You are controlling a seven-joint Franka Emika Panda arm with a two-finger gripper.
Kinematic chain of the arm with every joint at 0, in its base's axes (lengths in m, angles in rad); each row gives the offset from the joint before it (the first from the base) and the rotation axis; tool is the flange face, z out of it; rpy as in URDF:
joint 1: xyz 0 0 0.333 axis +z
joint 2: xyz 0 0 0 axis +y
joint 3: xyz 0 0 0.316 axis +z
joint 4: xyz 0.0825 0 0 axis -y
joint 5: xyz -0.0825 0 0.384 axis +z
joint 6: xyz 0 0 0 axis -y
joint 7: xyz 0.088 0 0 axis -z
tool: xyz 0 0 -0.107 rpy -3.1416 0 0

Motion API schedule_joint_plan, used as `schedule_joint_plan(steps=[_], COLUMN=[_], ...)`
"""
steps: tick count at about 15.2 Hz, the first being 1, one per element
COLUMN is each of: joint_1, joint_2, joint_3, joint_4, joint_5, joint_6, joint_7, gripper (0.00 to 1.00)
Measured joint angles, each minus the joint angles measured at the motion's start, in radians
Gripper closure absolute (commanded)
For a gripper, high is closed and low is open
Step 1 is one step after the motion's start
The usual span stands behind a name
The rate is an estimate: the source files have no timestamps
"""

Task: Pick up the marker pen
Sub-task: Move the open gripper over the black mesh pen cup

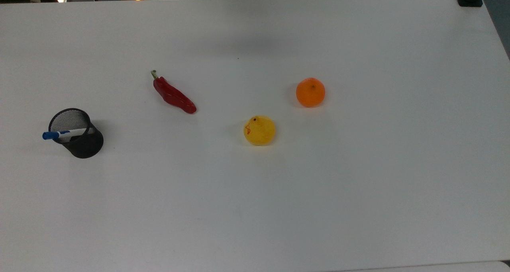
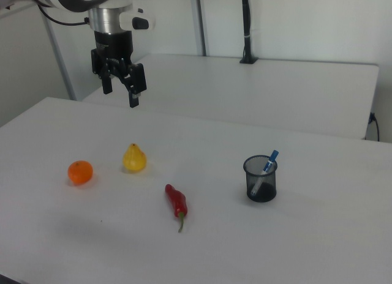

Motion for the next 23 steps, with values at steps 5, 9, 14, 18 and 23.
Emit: schedule_joint_plan(steps=[5, 9, 14, 18, 23], joint_1=[-0.036, -0.035, -0.026, 0.034, 0.068], joint_2=[-0.007, -0.008, -0.011, -0.013, -0.011], joint_3=[0.0, 0.005, 0.004, -0.019, -0.078], joint_4=[0.001, 0.001, -0.009, -0.039, -0.112], joint_5=[-0.01, -0.01, -0.009, -0.009, -0.009], joint_6=[-0.015, -0.015, -0.016, 0.046, 0.3], joint_7=[0.005, 0.005, 0.005, 0.006, 0.006], gripper=[0.0, 0.0, 0.0, 0.0, 0.0])
